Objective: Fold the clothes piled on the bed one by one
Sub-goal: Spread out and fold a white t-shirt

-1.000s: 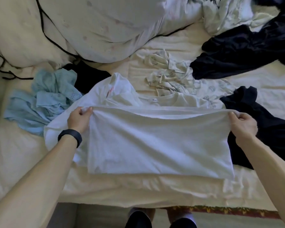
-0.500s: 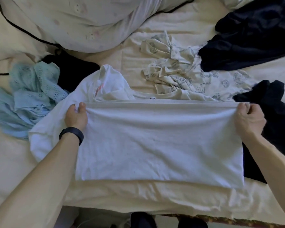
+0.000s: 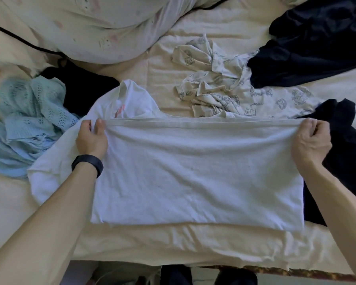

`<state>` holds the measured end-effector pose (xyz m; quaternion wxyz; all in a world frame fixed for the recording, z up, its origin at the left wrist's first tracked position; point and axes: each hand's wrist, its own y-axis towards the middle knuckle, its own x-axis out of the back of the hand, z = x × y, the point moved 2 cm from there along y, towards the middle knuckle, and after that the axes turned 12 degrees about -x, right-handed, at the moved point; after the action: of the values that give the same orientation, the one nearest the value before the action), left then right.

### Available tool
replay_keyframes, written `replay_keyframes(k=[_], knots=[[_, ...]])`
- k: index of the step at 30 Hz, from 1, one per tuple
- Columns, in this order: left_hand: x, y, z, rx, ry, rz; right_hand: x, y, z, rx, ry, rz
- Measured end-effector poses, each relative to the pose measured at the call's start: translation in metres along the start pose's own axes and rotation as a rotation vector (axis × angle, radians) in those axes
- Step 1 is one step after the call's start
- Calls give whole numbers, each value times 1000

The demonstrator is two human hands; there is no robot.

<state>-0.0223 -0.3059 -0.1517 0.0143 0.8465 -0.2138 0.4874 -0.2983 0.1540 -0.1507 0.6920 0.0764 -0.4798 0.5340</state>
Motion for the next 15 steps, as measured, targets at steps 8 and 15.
replay_keyframes(k=[8,15], knots=[[-22,-42,-55,-833,390,46,-24,-61,15,697,-397,-89],[-30,-34,-70,-978,377,173,-53,-73,31,1056,-500,47]])
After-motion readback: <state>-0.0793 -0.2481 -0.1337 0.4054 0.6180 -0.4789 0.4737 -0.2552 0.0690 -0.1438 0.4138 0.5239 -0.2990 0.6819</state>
